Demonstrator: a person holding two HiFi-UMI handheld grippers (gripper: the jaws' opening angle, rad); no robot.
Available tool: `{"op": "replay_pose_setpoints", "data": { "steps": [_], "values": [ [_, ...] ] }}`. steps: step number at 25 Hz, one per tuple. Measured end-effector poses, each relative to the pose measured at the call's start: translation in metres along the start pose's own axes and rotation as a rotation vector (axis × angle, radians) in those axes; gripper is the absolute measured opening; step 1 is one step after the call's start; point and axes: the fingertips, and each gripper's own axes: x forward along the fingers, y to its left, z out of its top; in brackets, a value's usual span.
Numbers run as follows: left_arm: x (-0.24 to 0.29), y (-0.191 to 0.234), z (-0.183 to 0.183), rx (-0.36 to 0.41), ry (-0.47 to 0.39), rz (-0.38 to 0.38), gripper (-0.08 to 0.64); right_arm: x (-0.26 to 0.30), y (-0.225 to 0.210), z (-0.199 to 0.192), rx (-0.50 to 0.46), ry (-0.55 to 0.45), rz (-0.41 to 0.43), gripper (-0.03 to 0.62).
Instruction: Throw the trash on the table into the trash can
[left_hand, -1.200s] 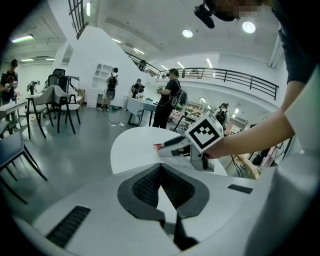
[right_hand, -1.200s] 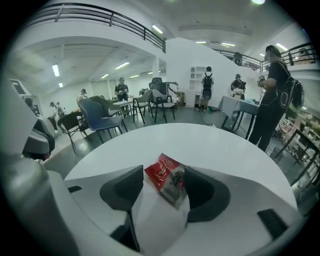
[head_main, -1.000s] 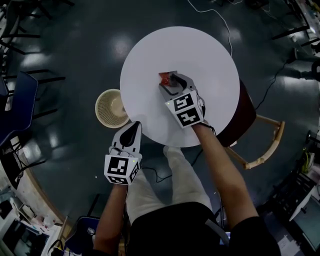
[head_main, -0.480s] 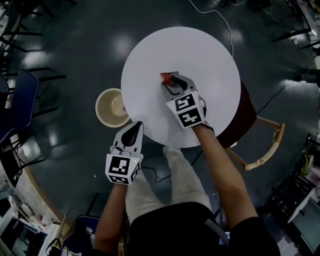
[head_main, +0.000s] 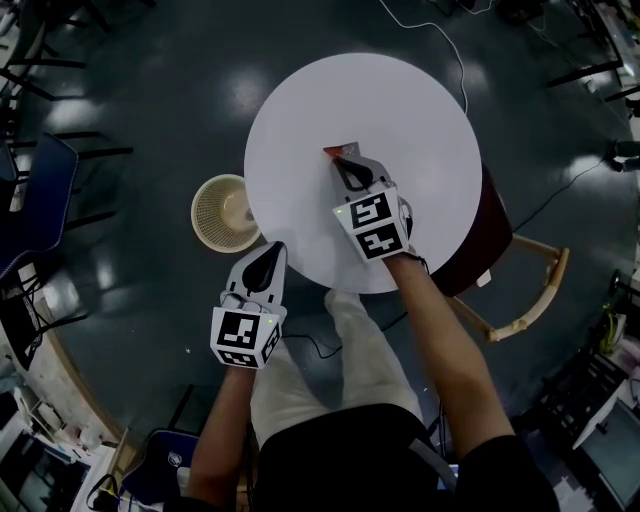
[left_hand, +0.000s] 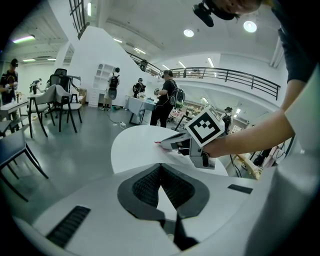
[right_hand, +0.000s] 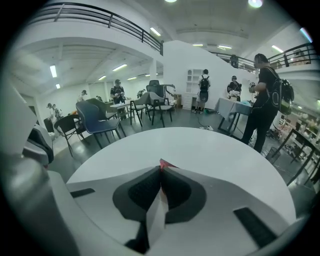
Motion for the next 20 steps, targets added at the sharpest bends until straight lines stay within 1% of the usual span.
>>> {"op": "replay_pose_setpoints", "data": {
  "steps": [11,20],
  "values": [
    [-0.015,-0.001,-0.001,-0.006,-0.015,0.017,0.009,-0.017,0.011,0.011,0.012,-0.042,0.001,0.028],
    [-0.041,0.014,-0.005,-0.018,-0.037,0.041,0.009,-0.024,0.046,0.019,0.010,-0.056,0.024,0.028]
  ]
}}
